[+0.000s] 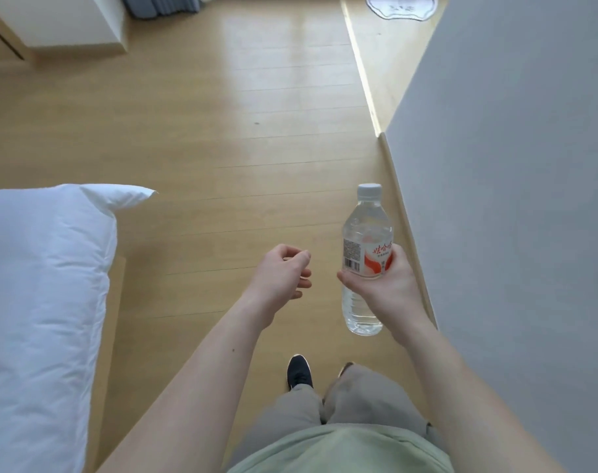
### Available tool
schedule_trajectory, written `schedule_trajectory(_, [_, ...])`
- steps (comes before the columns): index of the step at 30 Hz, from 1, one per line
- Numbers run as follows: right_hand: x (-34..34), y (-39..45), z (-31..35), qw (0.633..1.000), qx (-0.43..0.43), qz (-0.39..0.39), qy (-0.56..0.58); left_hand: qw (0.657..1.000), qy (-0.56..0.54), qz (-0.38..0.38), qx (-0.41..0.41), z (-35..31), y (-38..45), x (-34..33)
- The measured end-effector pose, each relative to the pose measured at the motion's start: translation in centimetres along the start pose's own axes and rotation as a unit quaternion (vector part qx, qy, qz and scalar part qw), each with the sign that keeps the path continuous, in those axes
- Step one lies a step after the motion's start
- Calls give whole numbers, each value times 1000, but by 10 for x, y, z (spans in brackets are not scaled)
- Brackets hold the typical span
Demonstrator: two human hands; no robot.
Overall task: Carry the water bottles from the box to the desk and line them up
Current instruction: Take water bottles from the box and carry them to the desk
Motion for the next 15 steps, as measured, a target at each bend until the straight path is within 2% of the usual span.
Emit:
schedule_trajectory(8, [-70,57,54,997,19,69,-15,998,-31,-52,14,-17,38,67])
schedule_trajectory(15, [-122,140,102,992,31,113,-44,990,-65,-124,30,-56,104,123])
Point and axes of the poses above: each hand's wrist, its own y-axis towards the middle knuckle, its own x-axis out of the back of the hand, z = x × y, the point moved 4 cm from there along y, towards the middle knuckle, and after that the axes turned 3 degrees about y, right-handed, at the moved point
